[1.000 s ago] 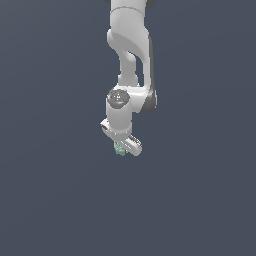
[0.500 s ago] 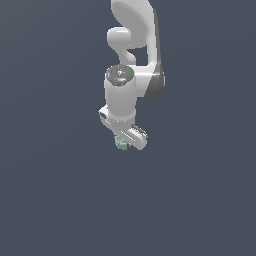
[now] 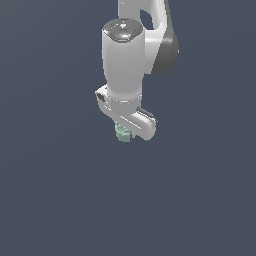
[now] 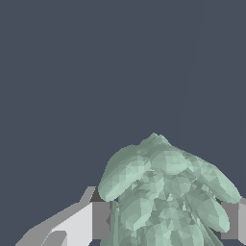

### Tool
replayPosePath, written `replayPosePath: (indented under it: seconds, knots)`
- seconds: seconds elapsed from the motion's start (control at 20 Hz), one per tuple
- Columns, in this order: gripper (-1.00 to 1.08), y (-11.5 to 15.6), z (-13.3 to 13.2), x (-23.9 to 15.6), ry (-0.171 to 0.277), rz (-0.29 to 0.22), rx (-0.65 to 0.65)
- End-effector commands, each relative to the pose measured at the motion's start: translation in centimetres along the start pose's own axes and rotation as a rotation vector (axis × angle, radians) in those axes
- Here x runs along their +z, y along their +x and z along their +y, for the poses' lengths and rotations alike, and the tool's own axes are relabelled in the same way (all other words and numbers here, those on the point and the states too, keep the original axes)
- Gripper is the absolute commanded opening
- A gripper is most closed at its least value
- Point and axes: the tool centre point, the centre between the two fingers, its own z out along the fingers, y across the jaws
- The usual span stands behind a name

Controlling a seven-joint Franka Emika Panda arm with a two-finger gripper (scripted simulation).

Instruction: Pick up the object and move it to a goal position.

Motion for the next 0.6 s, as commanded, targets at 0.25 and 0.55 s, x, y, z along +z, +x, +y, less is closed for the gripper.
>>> replayPosePath:
  seconds: [0.25, 0.55]
  knots:
    - [-1.00, 0.5, -1.0, -3.5, -0.001, -0.002, -0.001]
    - [-1.00, 0.6, -1.2, -4.3, -0.001, -0.002, -0.001]
